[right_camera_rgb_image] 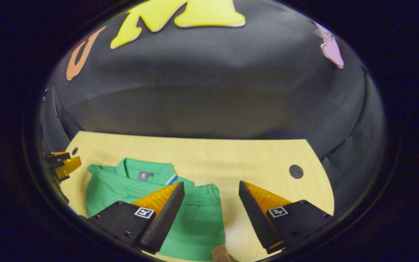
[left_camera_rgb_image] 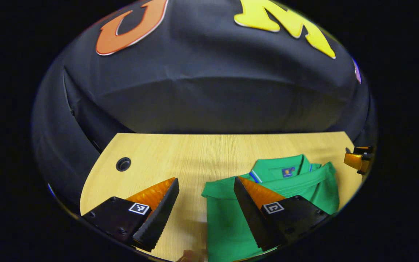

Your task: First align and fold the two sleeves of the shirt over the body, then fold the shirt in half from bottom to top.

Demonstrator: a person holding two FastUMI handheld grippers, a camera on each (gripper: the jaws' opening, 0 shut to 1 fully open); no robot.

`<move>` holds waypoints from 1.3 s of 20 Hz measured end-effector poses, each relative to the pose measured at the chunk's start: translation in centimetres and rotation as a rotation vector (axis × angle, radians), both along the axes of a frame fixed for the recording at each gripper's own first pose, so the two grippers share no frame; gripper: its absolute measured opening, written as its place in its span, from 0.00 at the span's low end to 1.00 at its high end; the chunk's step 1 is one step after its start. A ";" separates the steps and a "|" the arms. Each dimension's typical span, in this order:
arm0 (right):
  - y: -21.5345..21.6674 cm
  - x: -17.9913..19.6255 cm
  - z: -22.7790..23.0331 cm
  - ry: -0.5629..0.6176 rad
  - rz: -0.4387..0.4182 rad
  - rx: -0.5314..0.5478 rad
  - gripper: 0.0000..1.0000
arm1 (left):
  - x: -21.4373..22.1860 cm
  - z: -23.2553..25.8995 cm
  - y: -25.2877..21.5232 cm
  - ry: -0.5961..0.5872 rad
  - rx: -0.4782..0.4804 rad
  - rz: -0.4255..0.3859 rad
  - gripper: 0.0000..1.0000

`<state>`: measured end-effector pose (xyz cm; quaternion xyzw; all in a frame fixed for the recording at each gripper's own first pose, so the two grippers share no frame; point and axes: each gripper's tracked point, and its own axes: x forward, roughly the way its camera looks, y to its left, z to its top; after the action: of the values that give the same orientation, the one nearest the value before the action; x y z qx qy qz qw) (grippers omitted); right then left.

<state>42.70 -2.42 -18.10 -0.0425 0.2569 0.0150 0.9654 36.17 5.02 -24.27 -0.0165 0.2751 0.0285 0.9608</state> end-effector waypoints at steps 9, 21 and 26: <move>2.8 -16.5 18.6 -0.357 -0.008 -0.027 0.96 | -13.1 18.6 3.2 -0.302 0.077 -0.001 0.97; 2.4 -35.2 23.9 -0.541 -0.019 0.028 0.93 | -31.2 28.1 0.1 -0.497 0.031 -0.008 0.97; 2.3 -39.2 22.4 -0.602 -0.020 -0.003 0.93 | -34.3 28.3 0.7 -0.560 0.007 0.015 1.00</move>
<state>3.51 -0.08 4.29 -0.0438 -0.0402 -0.0083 0.9982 1.88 5.76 4.05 -0.0224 -0.0016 0.0308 0.9993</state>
